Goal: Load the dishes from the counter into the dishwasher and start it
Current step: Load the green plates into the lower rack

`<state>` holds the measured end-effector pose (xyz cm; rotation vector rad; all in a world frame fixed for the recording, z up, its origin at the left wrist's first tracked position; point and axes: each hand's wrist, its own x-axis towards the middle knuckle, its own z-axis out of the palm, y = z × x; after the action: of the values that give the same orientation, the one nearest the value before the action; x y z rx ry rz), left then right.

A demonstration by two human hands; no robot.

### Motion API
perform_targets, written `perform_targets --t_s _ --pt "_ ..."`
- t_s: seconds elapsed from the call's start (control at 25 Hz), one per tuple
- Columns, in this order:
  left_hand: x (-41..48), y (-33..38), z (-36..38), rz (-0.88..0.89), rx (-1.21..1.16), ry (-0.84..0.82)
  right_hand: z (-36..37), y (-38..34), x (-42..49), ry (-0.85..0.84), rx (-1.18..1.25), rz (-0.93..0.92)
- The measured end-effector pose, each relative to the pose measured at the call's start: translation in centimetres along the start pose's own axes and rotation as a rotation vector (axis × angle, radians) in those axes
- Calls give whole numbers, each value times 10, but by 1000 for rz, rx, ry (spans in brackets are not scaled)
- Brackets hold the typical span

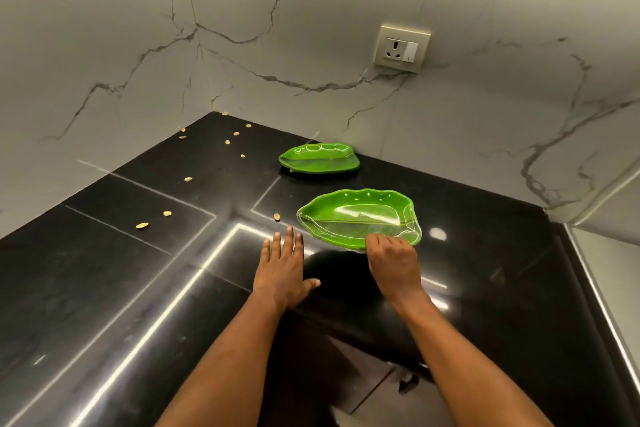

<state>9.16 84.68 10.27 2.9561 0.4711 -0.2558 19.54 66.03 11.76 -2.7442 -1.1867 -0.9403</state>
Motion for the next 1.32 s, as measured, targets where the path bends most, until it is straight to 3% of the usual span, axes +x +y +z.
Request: perform_targets --t_s 0.28,0.8,1.08,1.32 --pt "-86 22 19 21 1 -11 -57 -25 -92 26 13 40" --pt "-257 123 67 -47 24 -16 -160 -2 -267 8 55 46" --pt "-351 177 105 -10 15 -89 -211 3 -380 -120 80 104" --pt "-401 203 130 72 16 -112 -254 -13 -456 -341 90 241"
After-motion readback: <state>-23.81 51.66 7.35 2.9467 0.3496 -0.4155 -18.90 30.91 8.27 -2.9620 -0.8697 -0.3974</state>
